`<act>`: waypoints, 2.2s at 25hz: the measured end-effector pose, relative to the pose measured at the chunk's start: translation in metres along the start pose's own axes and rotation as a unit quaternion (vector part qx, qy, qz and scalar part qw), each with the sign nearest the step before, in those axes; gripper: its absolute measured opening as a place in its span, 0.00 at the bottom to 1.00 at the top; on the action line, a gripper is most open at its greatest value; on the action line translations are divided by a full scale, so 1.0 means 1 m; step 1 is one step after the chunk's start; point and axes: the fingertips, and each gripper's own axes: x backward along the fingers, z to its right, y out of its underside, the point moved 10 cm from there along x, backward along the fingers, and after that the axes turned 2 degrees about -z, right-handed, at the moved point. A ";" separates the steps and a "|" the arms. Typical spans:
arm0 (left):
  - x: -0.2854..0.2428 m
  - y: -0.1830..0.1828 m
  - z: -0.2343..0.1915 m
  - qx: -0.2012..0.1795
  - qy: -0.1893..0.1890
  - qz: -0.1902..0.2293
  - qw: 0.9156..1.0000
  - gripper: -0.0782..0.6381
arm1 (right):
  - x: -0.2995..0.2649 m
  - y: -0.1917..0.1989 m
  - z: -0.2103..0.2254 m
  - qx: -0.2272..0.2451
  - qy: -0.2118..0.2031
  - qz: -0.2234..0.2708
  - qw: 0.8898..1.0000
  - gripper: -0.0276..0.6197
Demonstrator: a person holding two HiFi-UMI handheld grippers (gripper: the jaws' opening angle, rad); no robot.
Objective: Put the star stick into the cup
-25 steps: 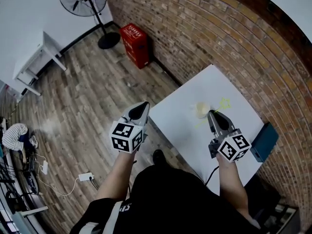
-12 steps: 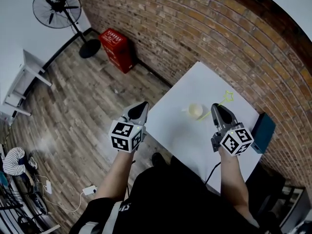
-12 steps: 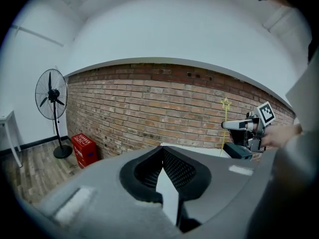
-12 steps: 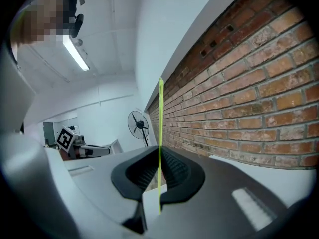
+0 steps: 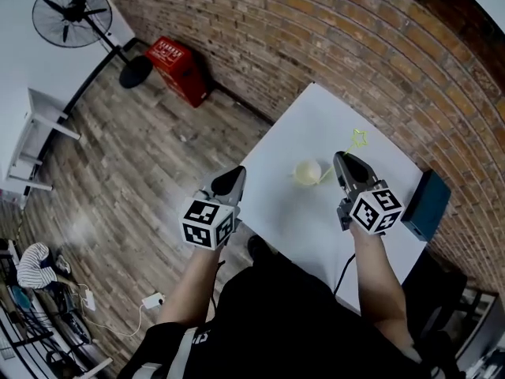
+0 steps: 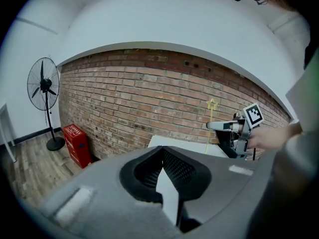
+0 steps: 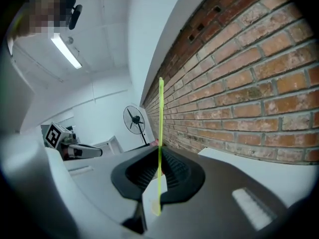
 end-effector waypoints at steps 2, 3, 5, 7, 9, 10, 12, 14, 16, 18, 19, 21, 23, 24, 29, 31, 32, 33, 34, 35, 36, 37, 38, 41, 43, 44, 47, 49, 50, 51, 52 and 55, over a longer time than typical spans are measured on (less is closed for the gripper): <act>0.002 0.009 0.002 0.011 -0.013 -0.013 1.000 0.12 | -0.012 0.007 0.005 -0.005 -0.014 -0.015 1.000 0.07; 0.005 0.014 0.002 0.017 -0.021 -0.018 0.999 0.12 | -0.018 0.011 0.007 -0.008 -0.020 -0.021 1.000 0.07; 0.006 0.021 0.001 0.022 -0.029 -0.027 0.999 0.12 | -0.029 0.018 0.012 -0.013 -0.024 -0.028 0.999 0.07; 0.010 0.027 -0.002 0.026 -0.040 -0.033 0.998 0.12 | -0.041 0.026 0.016 -0.014 -0.028 -0.037 0.999 0.07; 0.017 0.032 -0.005 0.033 -0.054 -0.038 0.997 0.12 | -0.053 0.036 0.014 -0.010 -0.035 -0.051 0.998 0.07; 0.019 0.033 -0.005 0.035 -0.058 -0.039 0.997 0.12 | -0.057 0.041 0.013 -0.008 -0.036 -0.058 0.998 0.07; 0.018 0.037 -0.006 0.040 -0.059 -0.039 0.997 0.12 | -0.061 0.050 0.013 -0.007 -0.036 -0.069 0.997 0.07; 0.015 0.040 -0.005 0.044 -0.057 -0.040 0.997 0.12 | -0.065 0.059 0.013 -0.005 -0.035 -0.078 0.996 0.07; 0.010 0.041 -0.003 0.045 -0.052 -0.042 0.997 0.12 | -0.069 0.067 0.012 0.001 -0.032 -0.088 0.996 0.07; 0.007 0.042 0.000 0.045 -0.045 -0.044 0.997 0.12 | -0.070 0.073 0.011 0.004 -0.030 -0.098 0.995 0.07; 0.006 0.042 0.001 0.044 -0.042 -0.045 0.997 0.12 | -0.070 0.076 0.011 0.002 -0.029 -0.102 0.994 0.07; 0.006 0.042 0.002 0.043 -0.040 -0.047 0.997 0.12 | -0.070 0.080 0.011 -0.005 -0.029 -0.111 0.993 0.07; 0.008 0.041 0.000 0.043 -0.041 -0.048 0.997 0.12 | -0.071 0.082 0.010 -0.012 -0.031 -0.118 0.992 0.07; 0.009 0.040 -0.001 0.043 -0.043 -0.048 0.997 0.12 | -0.072 0.083 0.010 -0.016 -0.031 -0.121 0.992 0.08; 0.015 0.034 -0.003 0.041 -0.044 -0.044 0.997 0.12 | -0.069 0.087 0.010 -0.020 -0.023 -0.131 0.991 0.16; 0.016 0.031 -0.002 0.038 -0.042 -0.043 0.997 0.12 | -0.065 0.089 0.012 -0.022 -0.014 -0.135 0.991 0.22; 0.016 0.030 -0.001 0.036 -0.040 -0.042 0.998 0.12 | -0.062 0.089 0.012 -0.024 -0.009 -0.136 0.990 0.24; 0.016 0.029 0.000 0.035 -0.038 -0.042 0.998 0.12 | -0.059 0.089 0.013 -0.025 -0.003 -0.136 0.990 0.26; 0.017 0.028 0.000 0.033 -0.036 -0.041 0.998 0.12 | -0.056 0.089 0.014 -0.028 0.003 -0.136 0.990 0.28; 0.017 0.027 0.001 0.032 -0.034 -0.041 0.998 0.12 | -0.053 0.089 0.016 -0.030 0.009 -0.136 0.990 0.29; 0.017 0.026 0.001 0.030 -0.032 -0.040 0.998 0.12 | -0.049 0.090 0.017 -0.033 0.016 -0.134 0.990 0.30; 0.017 0.025 0.002 0.029 -0.029 -0.040 0.998 0.12 | -0.045 0.090 0.019 -0.037 0.022 -0.133 0.990 0.31; 0.016 0.024 0.003 0.027 -0.026 -0.039 0.999 0.12 | -0.041 0.090 0.020 -0.040 0.027 -0.131 0.990 0.32; 0.015 0.020 0.007 0.021 -0.019 -0.035 0.999 0.12 | -0.028 0.090 0.025 -0.050 0.039 -0.125 0.990 0.32; 0.014 0.017 0.010 0.017 -0.015 -0.033 0.999 0.12 | -0.020 0.089 0.026 -0.055 0.043 -0.121 0.990 0.32; 0.014 0.015 0.012 0.015 -0.012 -0.032 0.999 0.12 | -0.015 0.089 0.026 -0.056 0.046 -0.118 0.990 0.32; 0.011 0.011 0.017 0.010 -0.002 -0.029 1.000 0.12 | 0.002 0.085 0.026 -0.060 0.054 -0.106 0.991 0.32; 0.009 0.007 0.022 0.004 0.005 -0.026 1.000 0.12 | 0.015 0.081 0.026 -0.057 0.061 -0.093 0.992 0.30; 0.008 0.004 0.024 0.000 0.010 -0.023 1.000 0.12 | 0.023 0.079 0.025 -0.053 0.066 -0.085 0.993 0.27; 0.006 0.001 0.025 -0.004 0.014 -0.020 1.000 0.12 | 0.030 0.075 0.025 -0.047 0.071 -0.075 0.994 0.21; 0.005 -0.003 0.026 -0.009 0.018 -0.015 1.000 0.12 | 0.037 0.071 0.024 -0.042 0.074 -0.065 0.994 0.17; 0.001 -0.016 0.024 -0.025 0.035 -0.002 0.999 0.12 | 0.053 0.056 0.012 -0.018 0.073 -0.036 0.997 0.16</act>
